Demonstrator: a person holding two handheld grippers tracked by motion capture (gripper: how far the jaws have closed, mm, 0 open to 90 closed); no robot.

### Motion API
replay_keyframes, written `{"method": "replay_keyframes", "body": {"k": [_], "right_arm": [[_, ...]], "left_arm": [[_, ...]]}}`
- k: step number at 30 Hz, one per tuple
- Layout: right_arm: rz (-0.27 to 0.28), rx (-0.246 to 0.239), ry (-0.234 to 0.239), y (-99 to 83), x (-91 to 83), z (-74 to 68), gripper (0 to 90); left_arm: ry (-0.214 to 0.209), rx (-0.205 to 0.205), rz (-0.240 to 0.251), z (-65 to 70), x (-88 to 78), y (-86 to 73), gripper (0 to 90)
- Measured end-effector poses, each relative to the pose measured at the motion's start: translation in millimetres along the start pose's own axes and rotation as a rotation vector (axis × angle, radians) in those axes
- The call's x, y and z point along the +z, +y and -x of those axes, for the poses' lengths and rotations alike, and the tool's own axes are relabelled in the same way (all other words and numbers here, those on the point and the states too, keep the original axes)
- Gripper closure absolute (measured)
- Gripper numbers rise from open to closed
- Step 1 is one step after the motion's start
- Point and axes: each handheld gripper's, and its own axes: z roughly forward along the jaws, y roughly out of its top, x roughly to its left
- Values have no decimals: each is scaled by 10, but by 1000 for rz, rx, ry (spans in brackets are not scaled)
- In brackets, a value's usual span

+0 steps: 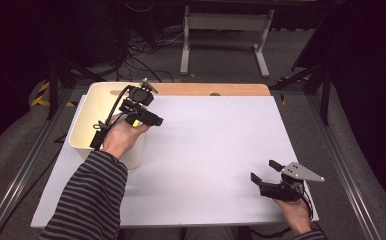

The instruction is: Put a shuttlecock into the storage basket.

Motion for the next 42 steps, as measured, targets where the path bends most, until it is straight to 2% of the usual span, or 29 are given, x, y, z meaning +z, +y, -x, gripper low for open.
{"method": "replay_keyframes", "body": {"k": [6,12,25,34,42], "right_arm": [[1,0,1,0,-1,1,145],[1,0,1,-1,-1,1,145],[-2,1,3,-2,1,0,145],[0,3,-1,-6,-14,2,145],[3,11,3,-7,-14,6,145]], "left_arm": [[1,17,-7,81,58,-4,503],[-8,9,-6,111,99,-21,487],[-20,19,-11,201,201,-91,456],[-32,23,11,296,222,-147,443],[-43,38,8,389,308,-192,433]]}}
